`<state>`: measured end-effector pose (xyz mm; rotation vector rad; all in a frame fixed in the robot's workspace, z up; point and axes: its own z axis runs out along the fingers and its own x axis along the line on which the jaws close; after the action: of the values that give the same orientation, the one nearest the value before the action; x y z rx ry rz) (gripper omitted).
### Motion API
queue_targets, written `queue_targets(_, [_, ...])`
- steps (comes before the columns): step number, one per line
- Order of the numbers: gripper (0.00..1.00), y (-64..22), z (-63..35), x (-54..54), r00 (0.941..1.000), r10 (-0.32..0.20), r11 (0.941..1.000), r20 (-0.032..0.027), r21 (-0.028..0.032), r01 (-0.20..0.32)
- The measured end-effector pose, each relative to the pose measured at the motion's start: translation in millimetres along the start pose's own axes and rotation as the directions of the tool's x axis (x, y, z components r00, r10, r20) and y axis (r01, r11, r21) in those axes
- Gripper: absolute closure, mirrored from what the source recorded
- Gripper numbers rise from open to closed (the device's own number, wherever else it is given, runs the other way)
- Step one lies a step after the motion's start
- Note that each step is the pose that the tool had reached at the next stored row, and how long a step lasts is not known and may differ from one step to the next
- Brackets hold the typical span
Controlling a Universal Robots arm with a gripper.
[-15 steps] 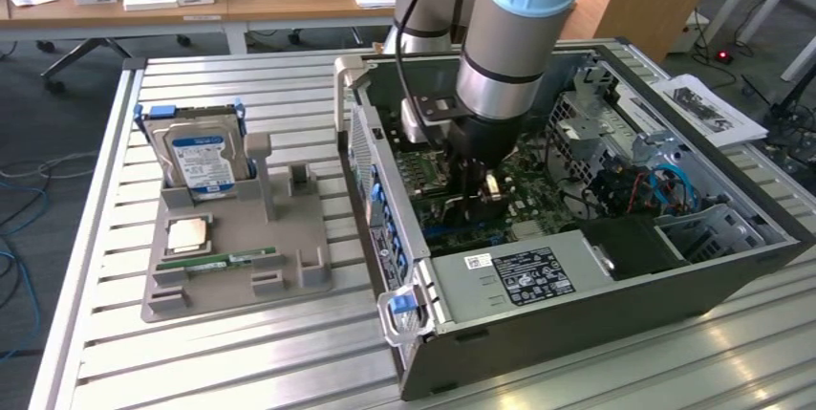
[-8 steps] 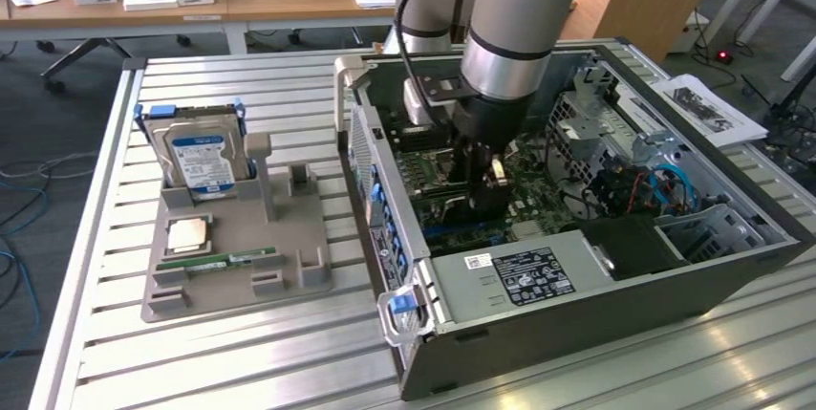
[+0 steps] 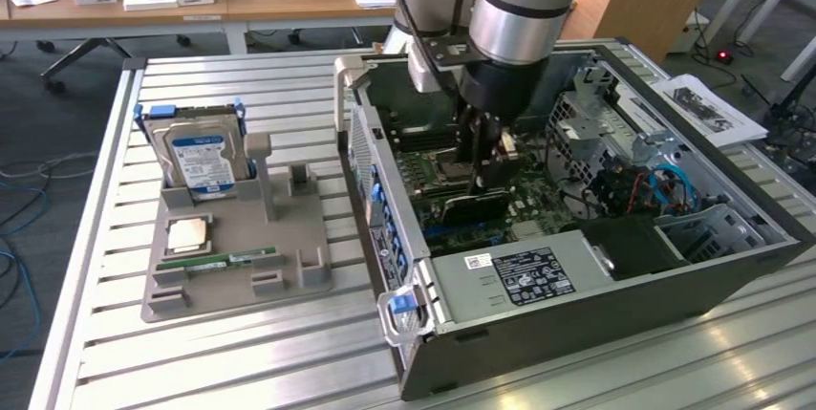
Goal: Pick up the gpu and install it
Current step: 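Insert the gpu into the slot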
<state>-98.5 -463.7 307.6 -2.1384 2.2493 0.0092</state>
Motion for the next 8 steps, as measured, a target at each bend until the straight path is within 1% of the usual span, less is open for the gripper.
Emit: queue_targets(8, [0.43,-0.8,-34.7,-1.1,1.0,0.0,1.0,0.0001,0.0023,0.0])
